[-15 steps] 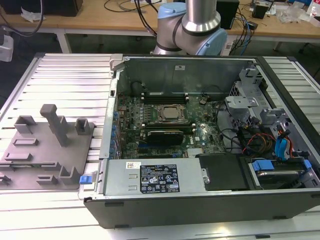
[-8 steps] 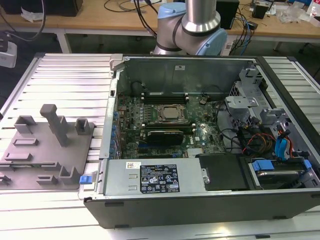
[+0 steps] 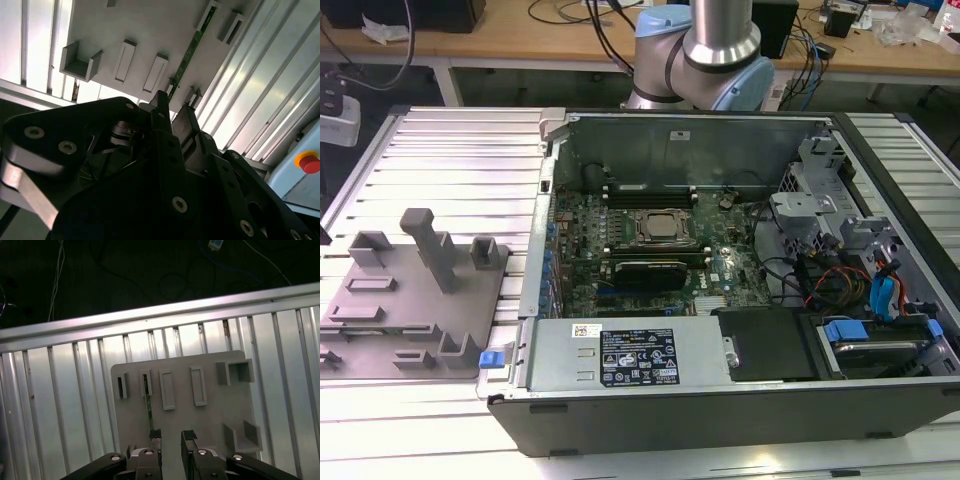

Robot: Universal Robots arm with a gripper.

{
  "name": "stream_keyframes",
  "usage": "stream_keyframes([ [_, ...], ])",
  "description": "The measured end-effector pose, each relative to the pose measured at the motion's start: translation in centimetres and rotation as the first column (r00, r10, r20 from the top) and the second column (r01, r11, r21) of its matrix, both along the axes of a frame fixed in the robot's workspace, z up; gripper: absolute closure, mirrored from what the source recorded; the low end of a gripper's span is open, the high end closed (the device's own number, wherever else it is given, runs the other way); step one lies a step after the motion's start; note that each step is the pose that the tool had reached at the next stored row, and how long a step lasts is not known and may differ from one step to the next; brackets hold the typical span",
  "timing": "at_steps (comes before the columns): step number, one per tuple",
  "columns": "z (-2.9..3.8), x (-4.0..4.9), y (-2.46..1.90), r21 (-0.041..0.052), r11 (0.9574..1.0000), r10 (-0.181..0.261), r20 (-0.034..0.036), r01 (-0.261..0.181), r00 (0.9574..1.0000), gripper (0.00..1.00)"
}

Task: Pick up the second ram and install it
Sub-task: 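Pick up the second ram and move it above second insertion slot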

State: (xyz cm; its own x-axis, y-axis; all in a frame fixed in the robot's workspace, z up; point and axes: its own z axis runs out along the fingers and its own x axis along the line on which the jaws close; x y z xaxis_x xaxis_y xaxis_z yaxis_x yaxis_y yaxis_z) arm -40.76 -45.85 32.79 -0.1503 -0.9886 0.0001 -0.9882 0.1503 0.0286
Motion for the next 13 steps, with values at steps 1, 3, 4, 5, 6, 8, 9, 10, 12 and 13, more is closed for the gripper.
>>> stream_keyframes([
  [1,-0.08,0.0,0.0,0.0,1.0,0.0,0.0,0.0,1.0,0.7],
  [3,-0.3,0.0,0.0,0.0,1.0,0.0,-0.0001,0.0,1.0,0.7],
  [4,-0.4,0.0,0.0,0.0,1.0,0.0,-0.0001,0.0,1.0,0.7],
  [5,-0.49,0.0,0.0,-0.0001,1.0,0.0,-0.0001,0.0,1.0,0.7],
  [6,-0.6,0.0,0.0,0.0,1.0,0.0,0.0,0.0,1.0,0.7],
  [8,-0.89,0.0,0.0,0.0,1.0,0.0,0.0,0.0,1.0,0.7],
  [9,-0.99,0.0,0.0,0.0,1.0,0.0,-0.0001,0.0,1.0,0.7],
  [10,-1.06,0.0,0.0,-0.0001,1.0,0.0,-0.0002,0.0,1.0,0.7],
  [12,-1.3,0.0,0.0,0.0,1.0,0.0,-0.0001,0.0,1.0,0.7],
  [13,-1.4,0.0,0.0,0.0,1.0,0.0,0.0,0.0,1.0,0.7],
])
